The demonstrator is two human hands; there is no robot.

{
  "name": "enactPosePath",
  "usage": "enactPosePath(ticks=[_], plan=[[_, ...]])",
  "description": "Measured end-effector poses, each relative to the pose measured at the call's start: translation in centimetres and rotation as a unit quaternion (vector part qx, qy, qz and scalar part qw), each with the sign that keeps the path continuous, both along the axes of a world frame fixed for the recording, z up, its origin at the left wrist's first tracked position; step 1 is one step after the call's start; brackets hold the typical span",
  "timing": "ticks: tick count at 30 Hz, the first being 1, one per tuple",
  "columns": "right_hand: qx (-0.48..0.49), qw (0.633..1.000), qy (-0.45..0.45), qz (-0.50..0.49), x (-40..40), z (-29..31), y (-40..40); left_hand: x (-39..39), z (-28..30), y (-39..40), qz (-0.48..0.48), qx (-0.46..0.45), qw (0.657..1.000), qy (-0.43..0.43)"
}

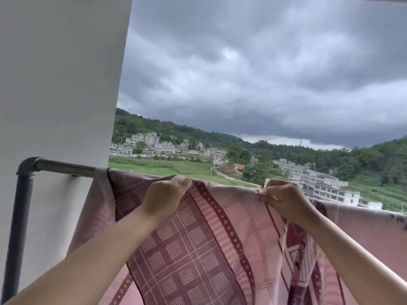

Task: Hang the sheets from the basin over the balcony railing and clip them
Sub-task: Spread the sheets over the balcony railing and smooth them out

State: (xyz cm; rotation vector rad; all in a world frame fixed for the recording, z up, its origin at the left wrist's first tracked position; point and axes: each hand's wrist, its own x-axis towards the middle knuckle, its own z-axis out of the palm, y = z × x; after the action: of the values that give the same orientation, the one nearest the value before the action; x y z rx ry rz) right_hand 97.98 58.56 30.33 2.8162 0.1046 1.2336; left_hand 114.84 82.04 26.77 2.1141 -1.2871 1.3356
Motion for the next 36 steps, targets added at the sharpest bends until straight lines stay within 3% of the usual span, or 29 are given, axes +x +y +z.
enactPosePath(ticks=[2,4,7,10,12,14,15,17,18,20,21,22,25,30,33,36], plan=[[0.036,0.999,-0.025,-0.021,0.3,0.2,0.0,0.3,0.8,0.5,-0.045,0.037,0.998,0.000],[0.053,0.996,-0.044,-0.064,0.7,1.1,0.4,0.4,2.2,0.4,-0.044,0.034,0.996,0.064],[0.049,0.993,-0.028,-0.100,3.2,4.2,1.0,1.8,6.3,-1.2,-0.052,-0.098,0.979,0.174],[0.086,0.983,-0.077,-0.142,7.2,9.0,0.6,4.6,11.6,-3.7,-0.018,-0.203,0.961,0.186],[0.101,0.967,-0.121,-0.198,9.6,12.4,-0.8,7.2,14.3,-6.1,-0.019,-0.165,0.974,0.154],[0.105,0.957,-0.100,-0.252,11.4,14.1,-2.2,9.8,15.7,-8.5,-0.005,-0.050,0.988,0.145],[0.099,0.957,-0.043,-0.270,12.1,14.1,-2.8,11.2,15.6,-9.7,0.022,0.023,0.988,0.153],[0.087,0.947,0.152,-0.271,13.4,12.1,-3.8,13.8,14.0,-11.2,0.082,0.170,0.959,0.211],[0.099,0.923,0.255,-0.271,14.0,10.8,-4.2,14.6,12.9,-11.5,0.106,0.247,0.932,0.245],[0.181,0.835,0.438,-0.279,14.1,8.2,-3.6,14.7,10.9,-11.0,0.121,0.390,0.860,0.305],[0.212,0.805,0.482,-0.273,13.9,7.4,-3.1,14.2,10.3,-10.6,0.102,0.429,0.831,0.339],[0.220,0.800,0.493,-0.261,13.6,6.9,-2.4,13.5,10.0,-9.9,0.074,0.443,0.822,0.350],[0.199,0.850,0.448,-0.192,12.3,6.6,0.1,10.2,10.0,-7.2,0.003,0.392,0.877,0.278],[0.127,0.954,0.259,-0.078,9.0,5.8,5.5,6.6,7.2,0.3,-0.123,0.252,0.942,0.184],[0.099,0.974,0.198,-0.043,6.6,3.9,9.6,6.8,4.2,4.3,-0.146,0.186,0.969,0.075],[0.028,0.984,0.154,-0.081,5.8,1.7,11.4,7.6,1.2,6.5,-0.118,0.090,0.986,-0.082]])
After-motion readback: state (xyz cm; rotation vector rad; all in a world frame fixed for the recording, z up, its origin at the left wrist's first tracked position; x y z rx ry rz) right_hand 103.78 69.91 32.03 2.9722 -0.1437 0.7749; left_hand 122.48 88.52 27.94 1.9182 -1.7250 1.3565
